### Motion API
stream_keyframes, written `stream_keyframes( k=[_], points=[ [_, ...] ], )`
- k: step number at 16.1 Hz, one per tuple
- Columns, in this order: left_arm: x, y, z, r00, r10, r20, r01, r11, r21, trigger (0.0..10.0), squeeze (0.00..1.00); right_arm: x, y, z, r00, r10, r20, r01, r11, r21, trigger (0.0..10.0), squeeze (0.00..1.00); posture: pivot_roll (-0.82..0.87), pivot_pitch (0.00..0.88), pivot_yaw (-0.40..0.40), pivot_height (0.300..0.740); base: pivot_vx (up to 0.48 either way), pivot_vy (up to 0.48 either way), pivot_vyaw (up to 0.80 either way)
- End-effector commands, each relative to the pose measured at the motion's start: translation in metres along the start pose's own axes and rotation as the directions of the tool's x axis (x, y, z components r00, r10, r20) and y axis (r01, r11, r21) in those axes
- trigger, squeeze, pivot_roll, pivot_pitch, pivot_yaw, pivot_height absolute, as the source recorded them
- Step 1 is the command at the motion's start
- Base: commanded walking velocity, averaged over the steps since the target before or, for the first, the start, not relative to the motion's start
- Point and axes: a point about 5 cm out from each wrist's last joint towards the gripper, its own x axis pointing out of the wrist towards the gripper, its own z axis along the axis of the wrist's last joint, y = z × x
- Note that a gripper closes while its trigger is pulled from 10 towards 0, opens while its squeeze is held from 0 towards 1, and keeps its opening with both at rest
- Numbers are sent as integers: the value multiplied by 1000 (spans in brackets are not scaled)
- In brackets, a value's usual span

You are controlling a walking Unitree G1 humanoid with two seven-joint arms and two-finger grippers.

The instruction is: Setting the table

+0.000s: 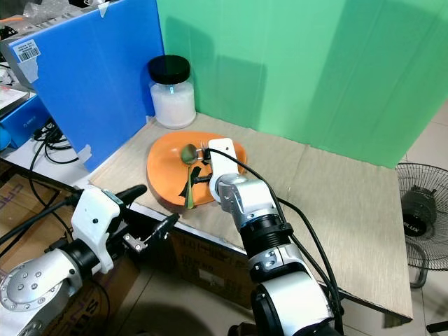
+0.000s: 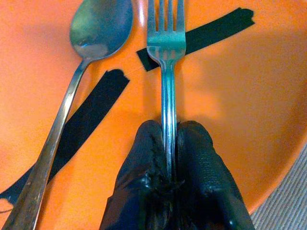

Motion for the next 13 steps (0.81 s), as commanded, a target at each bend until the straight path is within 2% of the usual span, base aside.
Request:
stream_keyframes(
  k=[1,2,4,5,6,7,8,9,10,11,13],
  points=[
    [1,3,0,1000,13,3,-13,1000,8,10000,0,-9,-2,22,995,9,103,-13,999,36,0,0,-51,27,8,740,0,0,0],
    [1,3,0,1000,16,6,-16,1000,11,10000,0,-11,-2,27,990,21,136,-28,998,50,0,0,-50,26,8,740,0,0,0],
    [1,5,2,1000,22,19,-22,1000,8,10000,0,-32,-8,45,962,80,261,-120,983,140,0,0,-52,16,15,740,0,0,0],
    [1,4,2,1000,21,20,-21,1000,8,10000,0,-36,-10,46,957,88,275,-133,980,147,0,0,-54,15,17,740,0,0,0],
    [2,3,3,1000,19,25,-19,1000,6,10000,0,-51,-14,49,933,118,340,-175,974,143,0,0,-63,7,27,740,0,0,0],
    [3,2,4,999,34,36,-34,999,5,10000,0,-69,-18,52,885,161,436,-235,965,120,0,0,-68,3,30,740,0,0,0],
    [5,2,5,998,45,45,-45,999,5,10000,0,-78,-22,51,865,172,471,-244,965,96,6980,0,-71,0,34,740,0,0,0],
    [9,2,7,993,93,66,-94,995,11,10000,0,-98,-33,45,828,179,531,-240,970,48,10000,0,-79,0,42,740,0,0,0],
    [11,2,7,990,118,74,-119,993,10,10000,0,-106,-39,41,809,172,563,-233,972,38,10000,0,-81,0,43,740,0,0,0],
    [12,2,8,987,137,79,-138,990,6,10000,0,-111,-43,33,818,182,545,-240,970,36,10000,0,-89,0,48,740,0,0,0],
    [13,1,6,974,213,80,-212,977,-21,10000,0,-123,-63,17,832,111,544,-170,984,60,10000,0,-100,0,51,740,0,0,-794]
  ],
)
